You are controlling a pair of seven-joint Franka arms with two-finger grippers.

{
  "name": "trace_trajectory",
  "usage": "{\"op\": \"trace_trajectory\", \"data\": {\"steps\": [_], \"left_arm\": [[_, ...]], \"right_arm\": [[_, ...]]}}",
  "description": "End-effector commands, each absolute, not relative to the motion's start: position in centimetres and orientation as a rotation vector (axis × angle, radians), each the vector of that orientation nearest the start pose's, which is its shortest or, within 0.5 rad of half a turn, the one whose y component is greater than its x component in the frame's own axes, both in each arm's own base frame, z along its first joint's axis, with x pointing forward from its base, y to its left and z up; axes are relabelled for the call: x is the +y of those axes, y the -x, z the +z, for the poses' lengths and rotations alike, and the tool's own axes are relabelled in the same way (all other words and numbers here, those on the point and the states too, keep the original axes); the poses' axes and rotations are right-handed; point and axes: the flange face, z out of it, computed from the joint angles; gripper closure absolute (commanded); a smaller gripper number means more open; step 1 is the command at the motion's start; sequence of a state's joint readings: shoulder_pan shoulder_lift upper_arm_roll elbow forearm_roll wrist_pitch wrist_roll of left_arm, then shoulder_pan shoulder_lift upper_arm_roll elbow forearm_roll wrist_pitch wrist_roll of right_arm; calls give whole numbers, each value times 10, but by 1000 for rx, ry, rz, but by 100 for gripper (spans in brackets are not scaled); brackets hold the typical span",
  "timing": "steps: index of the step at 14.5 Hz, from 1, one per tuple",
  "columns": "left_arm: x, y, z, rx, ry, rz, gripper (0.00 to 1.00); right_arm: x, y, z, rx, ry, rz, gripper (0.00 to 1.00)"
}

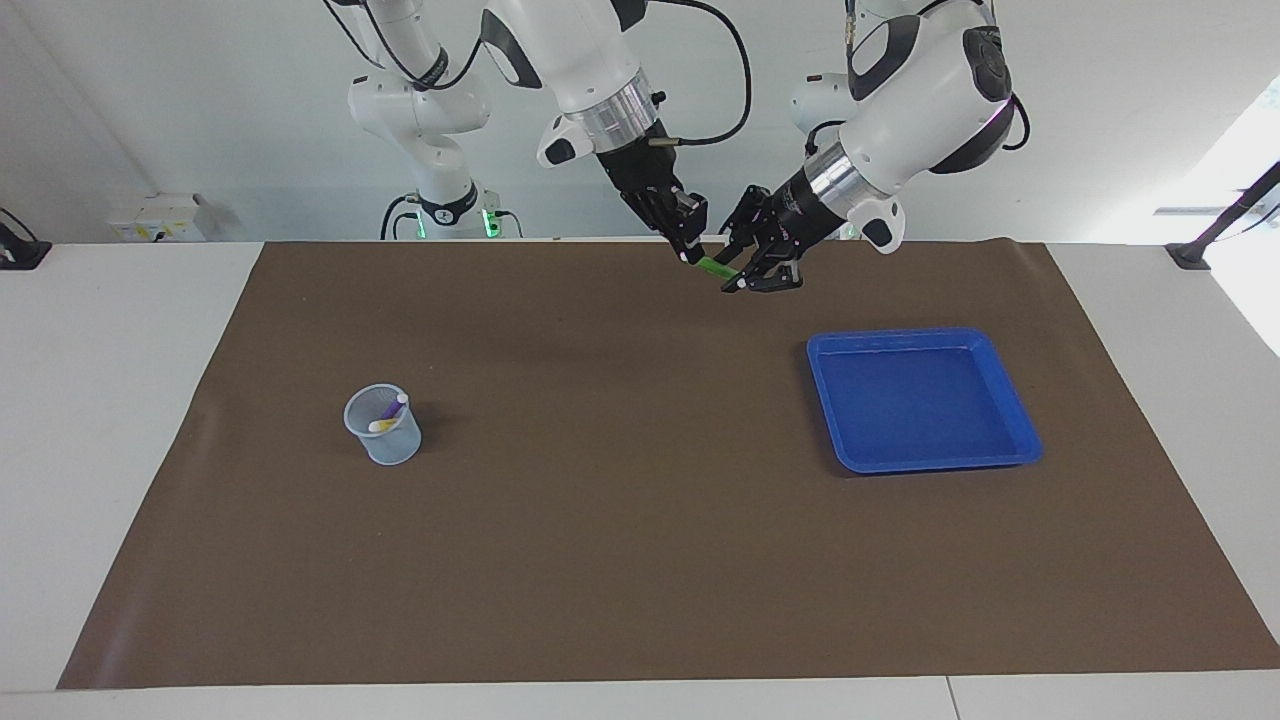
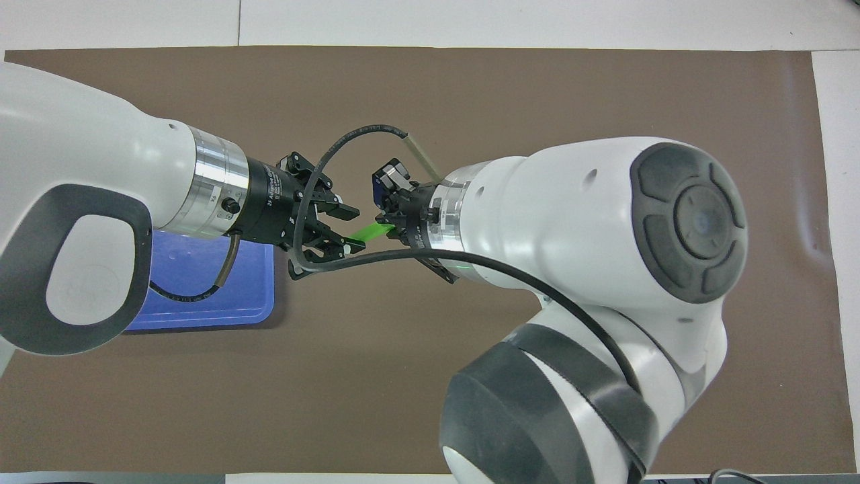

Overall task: Right arm passes pens to left for tray arrangement
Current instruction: 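Close the left gripper on the green pen held by the right gripper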

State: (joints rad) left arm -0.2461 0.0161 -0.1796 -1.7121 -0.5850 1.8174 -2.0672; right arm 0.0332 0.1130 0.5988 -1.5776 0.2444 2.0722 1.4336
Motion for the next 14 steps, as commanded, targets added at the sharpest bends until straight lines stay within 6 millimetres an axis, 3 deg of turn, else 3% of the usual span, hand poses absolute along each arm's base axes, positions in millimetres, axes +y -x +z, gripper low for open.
{"op": "trace_trajectory", "data": {"steps": [1, 4, 5, 6, 14], "left_arm": [[-285, -493, 585, 2140, -1758, -778, 65], [-287, -491, 583, 2147, -1754, -779, 81], [-287, -491, 583, 2147, -1754, -779, 94], [-287, -491, 583, 2147, -1754, -779, 100], [-284, -493, 585, 2156, -1738, -779, 100]], "right_arm": [[366, -508, 623, 1148, 2387, 61, 100], [369, -509, 625, 1120, 2374, 39, 100], [370, -509, 625, 1120, 2370, 39, 100], [369, -509, 625, 1120, 2371, 40, 100], [370, -508, 622, 1123, 2378, 41, 100]]}}
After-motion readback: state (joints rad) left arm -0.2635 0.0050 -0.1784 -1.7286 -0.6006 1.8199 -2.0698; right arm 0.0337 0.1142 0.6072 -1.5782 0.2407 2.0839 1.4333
